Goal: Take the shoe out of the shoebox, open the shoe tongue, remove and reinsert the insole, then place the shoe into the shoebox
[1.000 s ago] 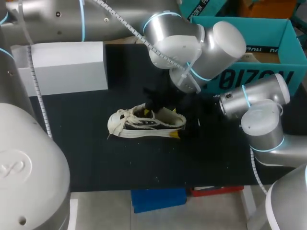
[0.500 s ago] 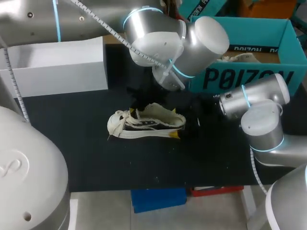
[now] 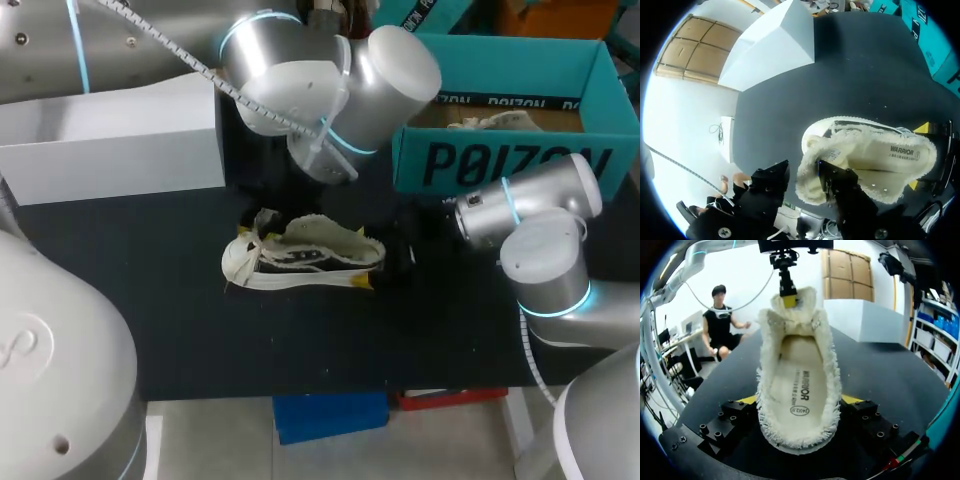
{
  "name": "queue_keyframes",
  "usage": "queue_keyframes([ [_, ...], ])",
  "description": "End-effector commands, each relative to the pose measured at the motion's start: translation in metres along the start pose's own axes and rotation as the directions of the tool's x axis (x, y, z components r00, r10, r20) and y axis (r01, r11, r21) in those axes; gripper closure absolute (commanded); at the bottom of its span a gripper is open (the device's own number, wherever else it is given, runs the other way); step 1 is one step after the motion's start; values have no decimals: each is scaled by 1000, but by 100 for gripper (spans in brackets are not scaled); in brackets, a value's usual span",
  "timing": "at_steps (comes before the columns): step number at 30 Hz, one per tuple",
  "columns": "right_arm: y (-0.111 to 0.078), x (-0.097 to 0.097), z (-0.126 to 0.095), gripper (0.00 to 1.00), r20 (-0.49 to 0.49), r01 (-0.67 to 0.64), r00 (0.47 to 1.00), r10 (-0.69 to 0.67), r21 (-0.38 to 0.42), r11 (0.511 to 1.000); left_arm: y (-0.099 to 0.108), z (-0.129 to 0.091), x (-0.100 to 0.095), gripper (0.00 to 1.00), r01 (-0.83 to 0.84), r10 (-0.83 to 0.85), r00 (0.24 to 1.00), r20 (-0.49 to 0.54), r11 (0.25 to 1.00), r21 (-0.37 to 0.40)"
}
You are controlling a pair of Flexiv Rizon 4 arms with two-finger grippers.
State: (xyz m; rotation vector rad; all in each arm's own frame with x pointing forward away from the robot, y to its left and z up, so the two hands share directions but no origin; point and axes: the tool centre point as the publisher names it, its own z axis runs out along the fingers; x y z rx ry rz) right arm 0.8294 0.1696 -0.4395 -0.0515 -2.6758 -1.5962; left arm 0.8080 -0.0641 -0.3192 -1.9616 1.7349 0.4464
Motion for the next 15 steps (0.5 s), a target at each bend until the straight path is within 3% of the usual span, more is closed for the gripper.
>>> queue_keyframes([
  [1, -4, -1, 1, 100, 2, -2, 1000, 2, 2, 1000, 1, 3, -18, 0, 12, -12, 999, -38, 1000, 5],
  [8, -4, -1, 1, 100, 2, -2, 1000, 2, 2, 1000, 2, 17, -34, 0, 50, -51, 998, -23, 999, -19],
  [15, -4, -1, 1, 100, 2, -2, 1000, 2, 2, 1000, 4, 39, -33, 0, 66, -65, 998, 15, 997, -49],
])
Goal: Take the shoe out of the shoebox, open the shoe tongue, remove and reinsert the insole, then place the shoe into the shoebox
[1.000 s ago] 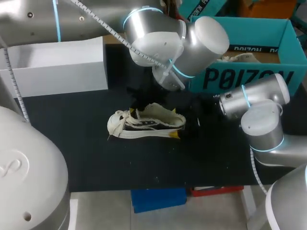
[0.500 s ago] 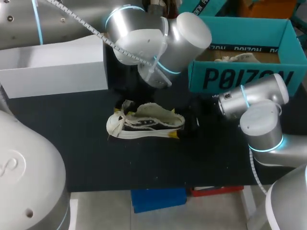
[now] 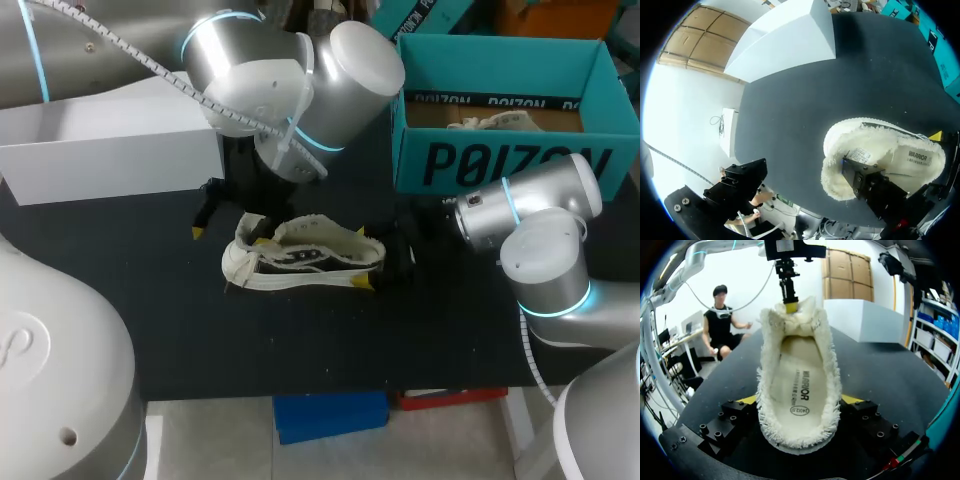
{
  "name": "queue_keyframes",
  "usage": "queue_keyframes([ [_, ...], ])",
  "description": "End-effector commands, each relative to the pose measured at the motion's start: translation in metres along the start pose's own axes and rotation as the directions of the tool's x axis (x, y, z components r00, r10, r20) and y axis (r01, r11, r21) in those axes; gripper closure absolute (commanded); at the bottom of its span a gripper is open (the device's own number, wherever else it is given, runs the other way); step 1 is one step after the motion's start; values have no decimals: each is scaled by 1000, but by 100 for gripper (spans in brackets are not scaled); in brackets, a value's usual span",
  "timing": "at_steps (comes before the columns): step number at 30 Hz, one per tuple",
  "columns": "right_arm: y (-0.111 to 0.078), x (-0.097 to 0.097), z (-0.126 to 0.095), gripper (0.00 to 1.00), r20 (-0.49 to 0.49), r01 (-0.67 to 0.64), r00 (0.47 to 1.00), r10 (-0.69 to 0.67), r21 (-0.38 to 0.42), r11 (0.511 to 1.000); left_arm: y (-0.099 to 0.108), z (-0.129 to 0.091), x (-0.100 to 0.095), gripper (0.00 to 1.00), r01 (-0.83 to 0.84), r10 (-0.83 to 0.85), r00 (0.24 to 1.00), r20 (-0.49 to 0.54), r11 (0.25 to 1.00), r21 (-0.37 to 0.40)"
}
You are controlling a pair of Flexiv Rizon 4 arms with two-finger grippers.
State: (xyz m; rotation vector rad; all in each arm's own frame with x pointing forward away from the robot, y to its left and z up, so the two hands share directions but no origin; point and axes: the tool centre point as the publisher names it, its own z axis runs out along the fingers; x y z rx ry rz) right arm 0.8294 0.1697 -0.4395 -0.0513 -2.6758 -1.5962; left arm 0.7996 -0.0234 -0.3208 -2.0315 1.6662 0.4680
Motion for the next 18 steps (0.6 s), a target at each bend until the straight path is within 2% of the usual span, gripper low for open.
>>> queue_keyframes([
  [1, -4, -1, 1, 100, 2, -2, 1000, 2, 2, 1000, -2, 19, 2, 0, 7, -7, 1000, 18, 1000, -13],
  [18, -4, -1, 1, 100, 2, -2, 1000, 2, 2, 1000, -4, 41, 25, 0, 0, 1, 994, 111, 1000, -12],
])
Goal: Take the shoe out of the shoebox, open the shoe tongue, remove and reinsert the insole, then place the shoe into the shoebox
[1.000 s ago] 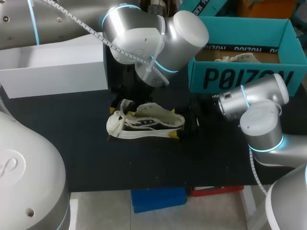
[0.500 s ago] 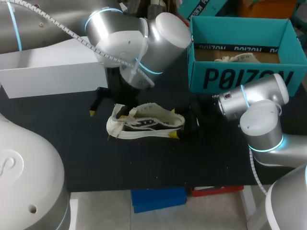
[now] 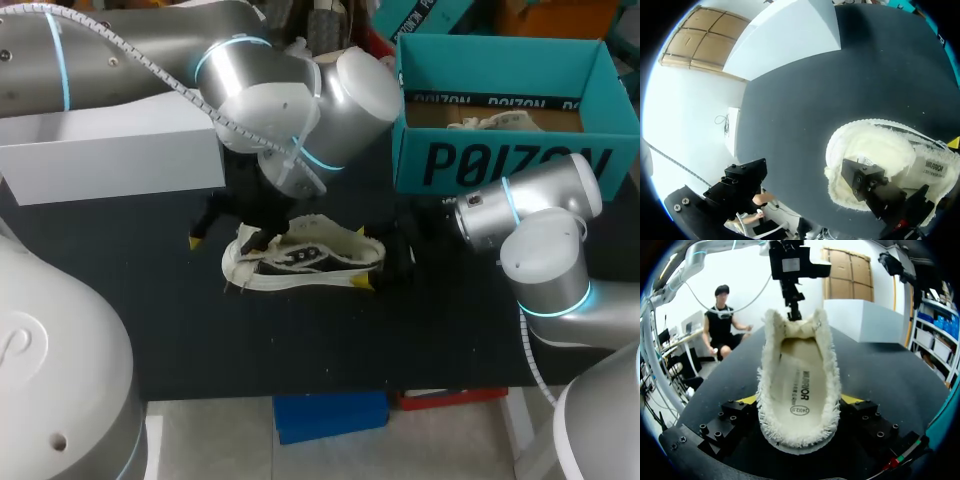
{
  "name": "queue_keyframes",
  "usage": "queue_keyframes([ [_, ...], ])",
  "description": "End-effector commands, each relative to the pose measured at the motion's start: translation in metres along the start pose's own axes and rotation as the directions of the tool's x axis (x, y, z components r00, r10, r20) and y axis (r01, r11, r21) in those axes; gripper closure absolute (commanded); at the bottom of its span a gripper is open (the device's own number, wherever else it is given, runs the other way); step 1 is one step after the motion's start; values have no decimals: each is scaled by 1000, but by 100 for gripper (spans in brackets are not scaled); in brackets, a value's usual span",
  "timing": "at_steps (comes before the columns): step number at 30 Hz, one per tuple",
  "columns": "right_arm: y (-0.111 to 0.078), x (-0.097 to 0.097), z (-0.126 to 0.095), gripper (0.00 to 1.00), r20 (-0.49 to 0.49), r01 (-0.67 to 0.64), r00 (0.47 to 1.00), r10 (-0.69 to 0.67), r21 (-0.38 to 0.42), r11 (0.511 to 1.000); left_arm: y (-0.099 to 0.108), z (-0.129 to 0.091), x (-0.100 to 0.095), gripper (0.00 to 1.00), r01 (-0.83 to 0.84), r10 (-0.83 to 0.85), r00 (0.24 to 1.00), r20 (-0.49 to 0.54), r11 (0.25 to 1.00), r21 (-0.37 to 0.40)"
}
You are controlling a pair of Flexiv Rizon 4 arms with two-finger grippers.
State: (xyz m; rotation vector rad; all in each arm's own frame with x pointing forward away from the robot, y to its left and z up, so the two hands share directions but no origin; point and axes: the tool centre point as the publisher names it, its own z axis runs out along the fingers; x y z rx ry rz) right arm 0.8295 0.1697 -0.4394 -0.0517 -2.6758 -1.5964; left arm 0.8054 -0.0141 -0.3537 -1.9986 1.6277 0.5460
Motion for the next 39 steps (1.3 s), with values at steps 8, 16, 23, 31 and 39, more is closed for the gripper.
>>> queue_keyframes([
  [8, -4, -1, 1, 100, 2, -2, 1000, 2, 2, 1000, 0, 8, 20, 0, -8, 8, 998, 63, 1000, 5],
  [16, -4, -1, 1, 100, 2, -2, 1000, 2, 2, 1000, -4, -34, -5, 0, -71, 84, 989, -118, 991, 115],
  [23, -4, -1, 1, 100, 2, -2, 1000, 2, 2, 1000, -2, -88, -3, 0, -295, 383, 878, -287, 905, 306],
  [31, -4, -1, 1, 100, 2, -2, 1000, 2, 2, 1000, -3, -123, 40, 100, -588, 817, 432, -381, 576, 568],
  [39, -4, -1, 1, 100, 2, -2, 1000, 2, 2, 1000, 2, -146, 78, 100, -647, 968, 155, -196, 249, 721],
])
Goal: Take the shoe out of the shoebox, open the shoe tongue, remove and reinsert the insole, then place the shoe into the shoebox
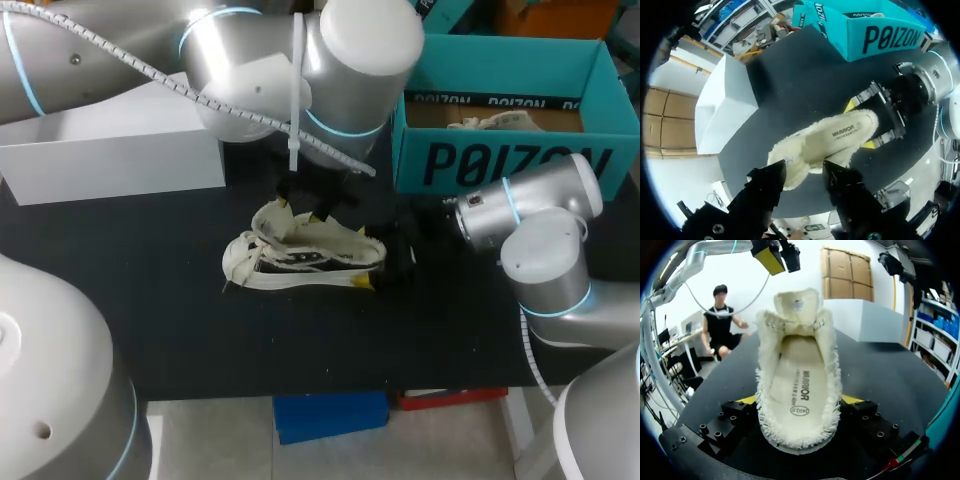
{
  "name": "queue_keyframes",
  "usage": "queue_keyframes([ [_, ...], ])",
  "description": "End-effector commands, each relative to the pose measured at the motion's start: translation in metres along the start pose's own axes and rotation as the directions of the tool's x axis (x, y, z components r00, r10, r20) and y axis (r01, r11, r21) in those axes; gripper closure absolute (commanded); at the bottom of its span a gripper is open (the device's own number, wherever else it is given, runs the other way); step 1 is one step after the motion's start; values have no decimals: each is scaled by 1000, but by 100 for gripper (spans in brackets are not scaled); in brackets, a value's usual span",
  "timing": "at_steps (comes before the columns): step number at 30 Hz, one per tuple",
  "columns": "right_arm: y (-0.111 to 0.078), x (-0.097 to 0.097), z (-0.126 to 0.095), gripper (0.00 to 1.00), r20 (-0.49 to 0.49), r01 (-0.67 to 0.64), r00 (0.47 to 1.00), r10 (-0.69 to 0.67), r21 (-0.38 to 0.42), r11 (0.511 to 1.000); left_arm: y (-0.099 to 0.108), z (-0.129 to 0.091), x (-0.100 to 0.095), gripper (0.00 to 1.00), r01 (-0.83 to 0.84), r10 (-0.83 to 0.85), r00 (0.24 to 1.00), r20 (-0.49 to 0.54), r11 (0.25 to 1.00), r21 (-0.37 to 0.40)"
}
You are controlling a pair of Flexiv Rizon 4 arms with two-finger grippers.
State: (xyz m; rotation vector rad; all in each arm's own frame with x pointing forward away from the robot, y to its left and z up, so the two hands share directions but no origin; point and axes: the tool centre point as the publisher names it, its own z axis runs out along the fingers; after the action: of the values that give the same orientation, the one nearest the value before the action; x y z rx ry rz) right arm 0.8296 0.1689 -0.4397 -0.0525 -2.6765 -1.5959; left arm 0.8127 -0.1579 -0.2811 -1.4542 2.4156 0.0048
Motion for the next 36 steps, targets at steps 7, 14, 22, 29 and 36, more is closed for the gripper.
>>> queue_keyframes([
  [7, -3, -1, 1, 100, 1, -1, 1000, 1, 1, 1000, -12, 0, 5, 100, -542, 595, 765, -247, 801, 253],
  [14, -3, -1, 1, 100, 1, -1, 1000, 1, 1, 1000, -12, 0, 5, 100, -542, 595, 765, -247, 801, 253],
  [22, -3, -1, 1, 100, 1, -1, 1000, 1, 1, 1000, -11, 3, 7, 100, -594, 655, 674, -343, 755, 277],
  [29, -3, -1, 1, 100, 1, -1, 1000, 1, 1, 1000, -12, 14, 9, 100, -788, 797, 519, -310, 586, 189],
  [36, -3, -1, 1, 100, 1, -1, 1000, 1, 1, 1000, -19, 24, 13, 100, -802, 821, 408, -401, 531, 272],
])
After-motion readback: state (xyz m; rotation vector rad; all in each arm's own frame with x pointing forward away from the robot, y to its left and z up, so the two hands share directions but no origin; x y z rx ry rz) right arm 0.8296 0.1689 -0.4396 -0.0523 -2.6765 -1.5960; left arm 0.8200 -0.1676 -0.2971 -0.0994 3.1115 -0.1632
